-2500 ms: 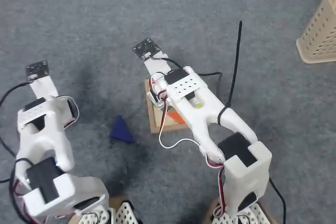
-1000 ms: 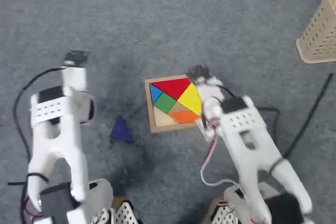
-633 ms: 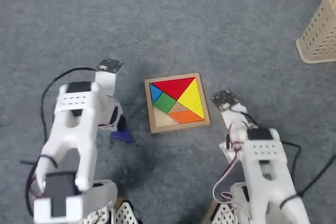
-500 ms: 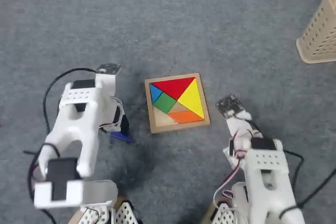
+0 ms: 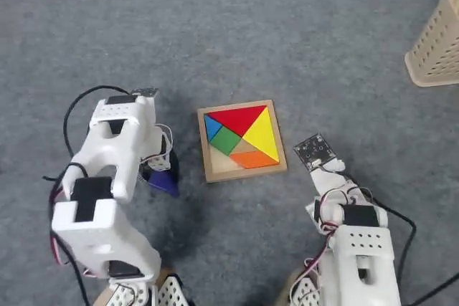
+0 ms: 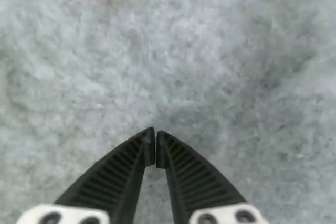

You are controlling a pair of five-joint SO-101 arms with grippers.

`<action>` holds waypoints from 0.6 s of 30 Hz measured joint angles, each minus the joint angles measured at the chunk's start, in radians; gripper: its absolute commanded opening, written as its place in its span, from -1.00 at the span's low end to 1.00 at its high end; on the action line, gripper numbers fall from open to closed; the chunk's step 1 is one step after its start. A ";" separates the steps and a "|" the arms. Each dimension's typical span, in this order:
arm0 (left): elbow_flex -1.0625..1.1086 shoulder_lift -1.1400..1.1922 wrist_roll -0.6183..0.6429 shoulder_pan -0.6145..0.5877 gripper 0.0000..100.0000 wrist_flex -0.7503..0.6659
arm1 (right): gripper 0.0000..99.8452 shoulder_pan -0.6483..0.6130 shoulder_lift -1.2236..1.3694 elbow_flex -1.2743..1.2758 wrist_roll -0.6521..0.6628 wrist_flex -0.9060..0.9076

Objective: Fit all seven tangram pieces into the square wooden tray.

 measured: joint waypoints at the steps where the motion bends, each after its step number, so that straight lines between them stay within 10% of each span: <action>1: -0.002 0.002 0.000 0.003 -0.73 0.000 | -0.99 -0.002 -0.002 0.000 0.000 0.000; 18: -0.078 0.028 -0.035 0.018 -0.95 0.012 | -0.99 -0.002 -0.002 0.000 0.000 0.000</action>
